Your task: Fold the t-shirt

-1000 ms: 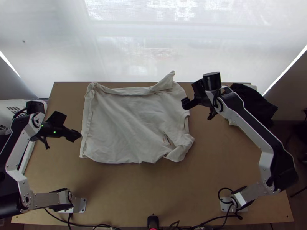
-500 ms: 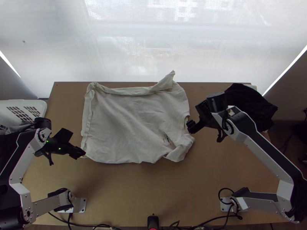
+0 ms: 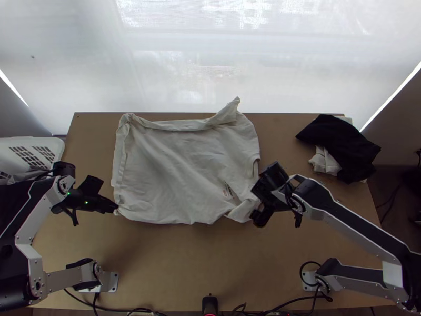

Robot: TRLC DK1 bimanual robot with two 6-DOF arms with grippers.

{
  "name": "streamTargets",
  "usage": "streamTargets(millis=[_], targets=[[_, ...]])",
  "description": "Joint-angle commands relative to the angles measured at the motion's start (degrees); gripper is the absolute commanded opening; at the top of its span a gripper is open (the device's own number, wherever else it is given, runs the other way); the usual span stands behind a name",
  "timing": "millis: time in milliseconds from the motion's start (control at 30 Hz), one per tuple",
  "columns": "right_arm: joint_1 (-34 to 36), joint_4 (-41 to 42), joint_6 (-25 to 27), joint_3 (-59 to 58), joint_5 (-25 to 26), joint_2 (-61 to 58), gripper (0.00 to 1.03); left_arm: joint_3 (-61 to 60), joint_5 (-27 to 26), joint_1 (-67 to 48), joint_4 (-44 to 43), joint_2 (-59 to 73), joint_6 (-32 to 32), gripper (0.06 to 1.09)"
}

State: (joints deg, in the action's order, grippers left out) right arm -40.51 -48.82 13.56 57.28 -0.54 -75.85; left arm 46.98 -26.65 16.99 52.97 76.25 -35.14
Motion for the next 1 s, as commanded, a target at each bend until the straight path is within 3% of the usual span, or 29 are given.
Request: streamTargets(millis=[0, 333, 400, 467, 600, 633, 967], targets=[[-7.4, -1.0, 0.7, -3.7, -0.1, -1.5, 0.98, 3.1, -0.9, -0.2, -0.4, 0.2, 3.3, 0.09], [-10.9, 9.0, -1.0, -3.0, -0.3, -10.5, 0.97, 10.7, -2.6, -1.2, -0.3, 0.4, 9.6, 0.09], [-10.8, 12.0, -1.5, -3.0, -0.3, -12.8, 0.88, 12.9, -2.7, -1.8, -0.3, 0.8, 11.1, 0.09], [-10.4, 14.2, -2.0, -2.7, -0.3, -15.1, 0.71, 15.1, -2.7, -2.1, -0.3, 1.4, 12.5, 0.09], [-8.0, 17.9, -1.5, -2.4, -0.2, -16.4, 0.12, 19.4, -3.0, -2.0, -0.4, 2.9, 14.6, 0.09], [-6.8, 18.1, -1.4, -2.0, -0.2, -16.4, 0.02, 20.3, -3.0, -2.0, -0.4, 3.1, 14.7, 0.09], [6.1, 17.7, 0.4, 11.0, -0.3, -15.8, 0.03, 31.2, -3.1, -2.0, -0.8, 9.2, 18.4, 0.09]])
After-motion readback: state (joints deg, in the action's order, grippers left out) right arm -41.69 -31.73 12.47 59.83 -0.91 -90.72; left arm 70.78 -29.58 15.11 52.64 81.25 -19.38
